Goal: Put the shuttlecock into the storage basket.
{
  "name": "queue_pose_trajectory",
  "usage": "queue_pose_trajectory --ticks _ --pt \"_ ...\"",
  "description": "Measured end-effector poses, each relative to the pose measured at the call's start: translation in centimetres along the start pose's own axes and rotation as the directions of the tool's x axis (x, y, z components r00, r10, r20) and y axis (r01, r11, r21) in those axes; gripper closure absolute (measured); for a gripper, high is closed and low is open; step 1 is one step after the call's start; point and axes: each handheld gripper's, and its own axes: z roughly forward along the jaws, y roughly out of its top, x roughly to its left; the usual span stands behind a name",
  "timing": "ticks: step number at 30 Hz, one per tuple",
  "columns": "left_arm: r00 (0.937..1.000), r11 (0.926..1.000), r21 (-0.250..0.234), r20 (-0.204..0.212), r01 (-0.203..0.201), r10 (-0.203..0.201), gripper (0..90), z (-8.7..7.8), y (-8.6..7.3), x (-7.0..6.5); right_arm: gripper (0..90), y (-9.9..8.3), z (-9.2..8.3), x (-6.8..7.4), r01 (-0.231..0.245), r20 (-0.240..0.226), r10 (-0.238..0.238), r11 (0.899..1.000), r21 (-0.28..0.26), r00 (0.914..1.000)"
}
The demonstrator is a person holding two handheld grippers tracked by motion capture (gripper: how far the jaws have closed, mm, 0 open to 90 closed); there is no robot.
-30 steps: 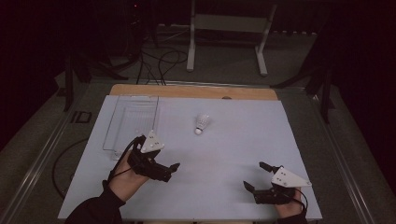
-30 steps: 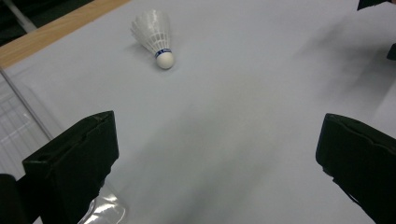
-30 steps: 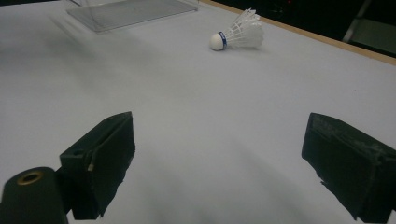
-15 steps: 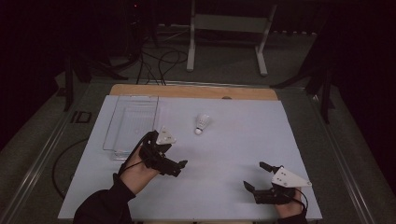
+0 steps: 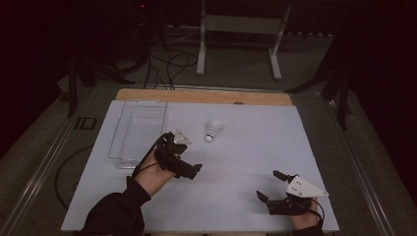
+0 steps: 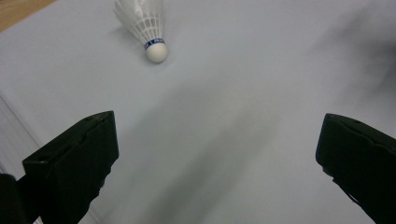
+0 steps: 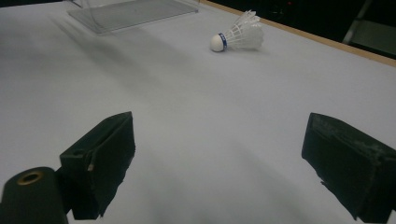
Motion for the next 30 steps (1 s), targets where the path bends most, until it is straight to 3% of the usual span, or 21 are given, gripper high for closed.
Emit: queue_pose_trajectory --ticks 11,18,30 --pt "0.9996 0.9998 0.009 0.021 0.018 -0.019 0.0 0.7 1.5 0.0 9.8 0.0 -0.1 0.0 -0.004 -0.002 0.004 1.000 -0.001 1.0000" --pt "0.9991 0.9984 0.043 -0.021 0.037 -0.036 0.0 1.3 2.2 0.1 9.7 0.0 0.0 0.0 -0.005 -0.004 0.005 1.000 -0.002 1.0000" --pt "0.9985 0.9948 0.091 -0.034 0.046 -0.043 0.0 2.5 3.5 -0.1 9.7 0.0 0.0 0.0 -0.005 -0.004 0.005 1.000 0.002 1.0000"
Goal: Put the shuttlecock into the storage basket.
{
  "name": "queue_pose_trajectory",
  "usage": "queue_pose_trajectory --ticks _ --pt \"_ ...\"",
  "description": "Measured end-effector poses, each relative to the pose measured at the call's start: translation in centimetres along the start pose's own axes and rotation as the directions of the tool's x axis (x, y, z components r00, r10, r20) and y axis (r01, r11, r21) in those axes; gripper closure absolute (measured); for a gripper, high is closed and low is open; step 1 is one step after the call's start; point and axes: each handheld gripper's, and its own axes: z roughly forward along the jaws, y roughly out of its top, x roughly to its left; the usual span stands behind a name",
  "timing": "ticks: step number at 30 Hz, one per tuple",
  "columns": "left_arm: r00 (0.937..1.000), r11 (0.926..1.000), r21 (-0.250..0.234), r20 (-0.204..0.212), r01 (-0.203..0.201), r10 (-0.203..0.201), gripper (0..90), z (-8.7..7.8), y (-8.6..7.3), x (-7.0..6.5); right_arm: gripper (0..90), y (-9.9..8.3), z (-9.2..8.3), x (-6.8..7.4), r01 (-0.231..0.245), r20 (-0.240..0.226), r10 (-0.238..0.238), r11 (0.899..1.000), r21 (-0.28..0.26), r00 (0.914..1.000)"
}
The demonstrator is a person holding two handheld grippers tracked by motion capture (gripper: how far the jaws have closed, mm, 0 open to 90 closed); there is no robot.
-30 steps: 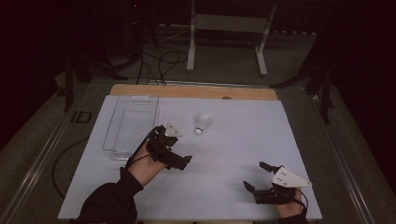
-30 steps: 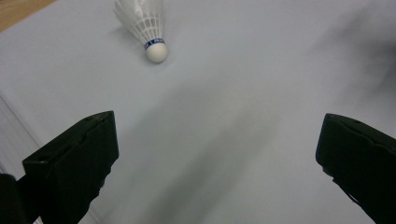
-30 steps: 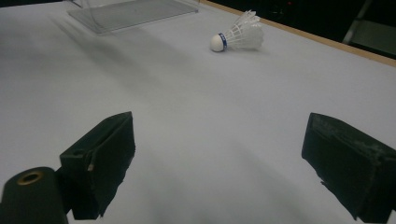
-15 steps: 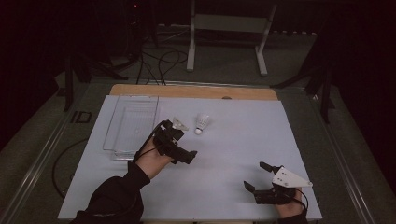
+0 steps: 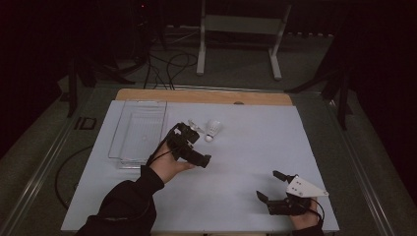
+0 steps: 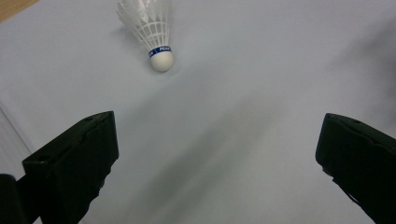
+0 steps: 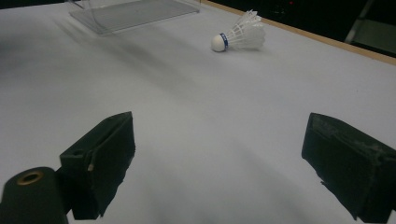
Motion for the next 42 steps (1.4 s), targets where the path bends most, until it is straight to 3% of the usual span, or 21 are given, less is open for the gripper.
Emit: queue_pose_trajectory --ticks 12,18,31,42 --pt "0.9997 0.9994 0.026 0.004 0.024 -0.024 0.1 0.9 1.4 0.3 9.7 0.0 0.0 0.0 0.000 -0.001 0.000 1.000 0.002 1.0000" --pt "0.9998 0.9993 0.033 0.007 0.017 -0.017 0.1 1.3 2.0 0.3 9.8 0.0 0.0 0.0 0.000 -0.002 0.000 1.000 0.004 1.0000" --pt "0.9995 0.9994 0.019 -0.006 0.030 -0.030 0.1 1.7 3.7 0.5 9.7 0.0 0.0 -0.1 -0.005 -0.006 0.005 1.000 0.000 1.0000" --pt "0.9973 0.9973 -0.007 -0.012 0.072 -0.072 0.1 2.6 5.2 1.1 9.8 0.0 0.0 0.0 -0.006 -0.012 0.006 1.000 0.003 0.9999"
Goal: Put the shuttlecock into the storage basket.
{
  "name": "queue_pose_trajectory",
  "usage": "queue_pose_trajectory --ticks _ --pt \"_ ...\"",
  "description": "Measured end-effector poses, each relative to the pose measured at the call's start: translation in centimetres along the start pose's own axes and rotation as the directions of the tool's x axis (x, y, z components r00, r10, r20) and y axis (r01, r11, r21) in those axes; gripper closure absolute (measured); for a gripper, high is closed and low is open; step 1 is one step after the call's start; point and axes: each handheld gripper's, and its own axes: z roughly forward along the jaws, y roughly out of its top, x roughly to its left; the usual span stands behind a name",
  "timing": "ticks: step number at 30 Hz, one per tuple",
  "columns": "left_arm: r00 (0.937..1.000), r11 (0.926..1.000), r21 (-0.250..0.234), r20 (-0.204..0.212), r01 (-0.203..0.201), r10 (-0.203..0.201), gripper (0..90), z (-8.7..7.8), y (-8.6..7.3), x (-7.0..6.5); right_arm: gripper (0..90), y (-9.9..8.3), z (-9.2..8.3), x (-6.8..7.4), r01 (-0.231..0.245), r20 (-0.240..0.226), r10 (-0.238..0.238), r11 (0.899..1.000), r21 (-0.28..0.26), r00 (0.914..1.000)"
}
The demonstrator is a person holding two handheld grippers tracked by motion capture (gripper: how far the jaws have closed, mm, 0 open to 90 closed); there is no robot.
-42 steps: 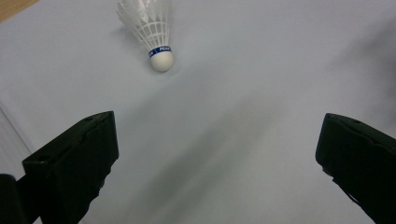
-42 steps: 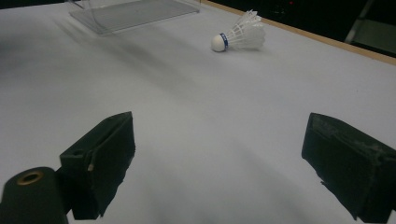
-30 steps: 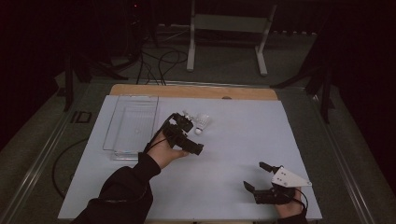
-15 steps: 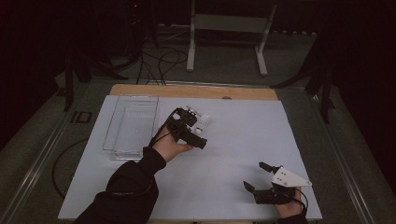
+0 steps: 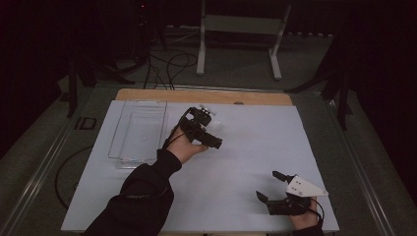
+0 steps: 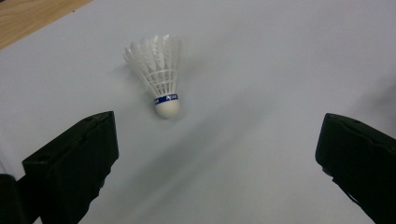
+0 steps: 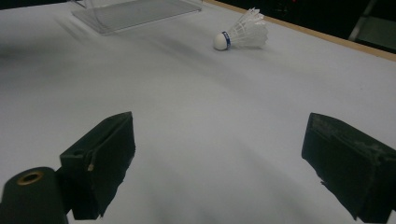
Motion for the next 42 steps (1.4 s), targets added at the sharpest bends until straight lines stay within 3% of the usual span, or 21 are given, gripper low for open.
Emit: queue_pose_trajectory --ticks 4,10,18,26,42 --pt "0.9998 0.9998 -0.001 -0.011 0.018 -0.018 0.1 0.7 0.3 0.1 9.8 0.0 0.0 0.0 0.001 0.000 -0.001 1.000 -0.001 1.0000" --pt "0.9996 0.9999 0.009 -0.025 0.013 -0.013 0.1 1.4 0.4 0.2 9.8 0.0 0.0 0.0 0.001 -0.001 -0.001 1.000 -0.001 1.0000" --pt "0.9976 0.9979 0.016 -0.031 0.063 -0.062 0.1 3.4 0.2 0.9 9.8 0.0 0.0 0.0 0.002 -0.002 -0.002 1.000 -0.002 1.0000" --pt "0.9960 0.9954 0.040 -0.023 0.087 -0.086 0.1 5.3 -0.1 1.2 9.8 0.0 0.0 0.0 0.002 -0.002 -0.002 1.000 0.000 1.0000" --pt "0.9928 0.9907 0.066 -0.013 0.119 -0.119 1.5 7.1 -0.3 2.1 9.8 0.0 0.0 0.0 0.001 -0.007 -0.001 1.000 0.000 1.0000"
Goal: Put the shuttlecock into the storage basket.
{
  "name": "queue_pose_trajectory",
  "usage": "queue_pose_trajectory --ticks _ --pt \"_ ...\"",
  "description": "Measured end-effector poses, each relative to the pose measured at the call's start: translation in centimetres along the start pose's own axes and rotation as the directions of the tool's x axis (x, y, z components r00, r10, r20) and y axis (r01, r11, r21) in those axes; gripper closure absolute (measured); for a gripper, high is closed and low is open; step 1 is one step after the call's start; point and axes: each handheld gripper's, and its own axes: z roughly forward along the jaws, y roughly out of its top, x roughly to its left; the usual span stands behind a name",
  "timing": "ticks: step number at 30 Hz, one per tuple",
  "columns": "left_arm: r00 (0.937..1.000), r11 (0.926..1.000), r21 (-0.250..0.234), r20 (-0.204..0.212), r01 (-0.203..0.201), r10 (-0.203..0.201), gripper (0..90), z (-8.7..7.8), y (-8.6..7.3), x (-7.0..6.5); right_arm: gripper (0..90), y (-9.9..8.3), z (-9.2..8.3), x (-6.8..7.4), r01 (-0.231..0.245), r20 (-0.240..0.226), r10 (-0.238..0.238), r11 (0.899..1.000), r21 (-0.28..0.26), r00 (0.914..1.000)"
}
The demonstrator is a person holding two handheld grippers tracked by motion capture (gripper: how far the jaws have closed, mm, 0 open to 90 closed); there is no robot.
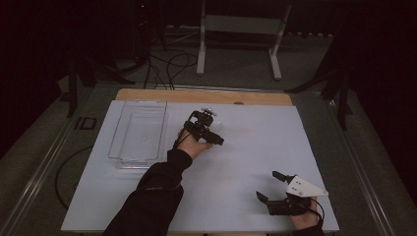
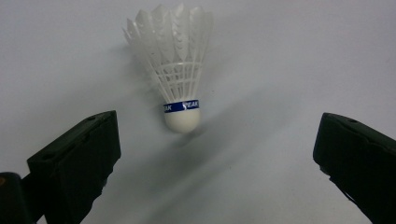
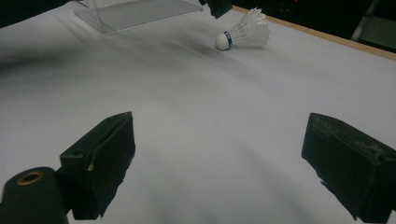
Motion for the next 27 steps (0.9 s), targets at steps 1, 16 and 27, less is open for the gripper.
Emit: queue_pose_trajectory --ticks 1,16,27 --pt "1.0000 1.0000 0.001 0.000 0.004 -0.004 1.5 0.1 0.0 0.1 9.8 0.0 0.0 0.0 0.000 0.000 0.000 1.000 0.000 1.0000" --pt "0.9993 0.9993 0.036 0.034 0.011 -0.013 15.0 1.4 -0.4 1.2 9.8 0.0 0.1 0.0 -0.002 -0.003 0.002 1.000 0.003 1.0000" --pt "0.9981 0.9978 0.048 0.039 0.046 -0.048 30.7 2.3 -0.7 1.5 9.8 -0.1 0.1 -0.1 0.000 -0.007 0.001 1.000 0.006 1.0000"
